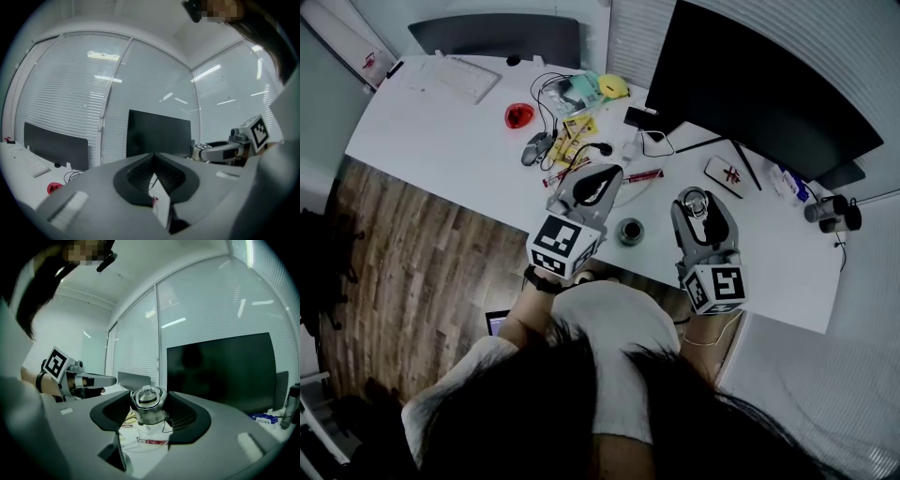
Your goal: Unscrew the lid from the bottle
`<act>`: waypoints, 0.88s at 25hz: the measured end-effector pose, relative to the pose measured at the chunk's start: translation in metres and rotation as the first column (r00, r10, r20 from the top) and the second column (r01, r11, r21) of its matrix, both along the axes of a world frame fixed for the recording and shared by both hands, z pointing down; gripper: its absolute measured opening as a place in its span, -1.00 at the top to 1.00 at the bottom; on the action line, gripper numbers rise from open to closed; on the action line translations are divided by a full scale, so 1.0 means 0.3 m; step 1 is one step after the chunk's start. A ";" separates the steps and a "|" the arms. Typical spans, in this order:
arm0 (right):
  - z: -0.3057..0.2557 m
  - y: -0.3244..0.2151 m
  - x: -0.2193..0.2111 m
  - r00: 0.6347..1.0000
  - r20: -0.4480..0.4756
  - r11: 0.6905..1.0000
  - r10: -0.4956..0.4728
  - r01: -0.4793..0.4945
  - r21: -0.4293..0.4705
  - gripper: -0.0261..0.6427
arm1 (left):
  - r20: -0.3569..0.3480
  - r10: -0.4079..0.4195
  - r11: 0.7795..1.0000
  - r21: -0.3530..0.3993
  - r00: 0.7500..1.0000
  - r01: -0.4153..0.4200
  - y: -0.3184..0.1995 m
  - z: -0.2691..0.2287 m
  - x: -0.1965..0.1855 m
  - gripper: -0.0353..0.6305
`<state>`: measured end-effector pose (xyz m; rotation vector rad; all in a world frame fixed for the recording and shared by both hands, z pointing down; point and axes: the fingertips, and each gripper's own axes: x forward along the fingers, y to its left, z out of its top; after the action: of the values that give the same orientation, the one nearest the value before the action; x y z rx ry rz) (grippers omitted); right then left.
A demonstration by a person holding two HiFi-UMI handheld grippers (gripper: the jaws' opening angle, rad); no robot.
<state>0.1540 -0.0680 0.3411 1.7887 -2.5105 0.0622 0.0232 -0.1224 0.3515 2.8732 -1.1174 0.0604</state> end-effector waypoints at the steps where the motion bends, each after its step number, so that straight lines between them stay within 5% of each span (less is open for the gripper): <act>1: 0.001 0.000 0.002 1.000 0.001 1.000 0.001 -0.001 -0.001 0.17 | 0.004 -0.002 1.000 -0.001 1.000 0.002 0.001 0.004 -0.001 0.72; 22: 0.028 0.000 0.025 1.000 0.021 1.000 0.000 0.001 -0.019 0.17 | 0.025 -0.009 1.000 -0.022 1.000 0.010 0.011 0.043 0.002 0.72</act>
<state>0.1616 -0.0679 0.3495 1.7895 -2.5153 0.1051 0.0237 -0.1190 0.3644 2.8553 -1.1275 0.1082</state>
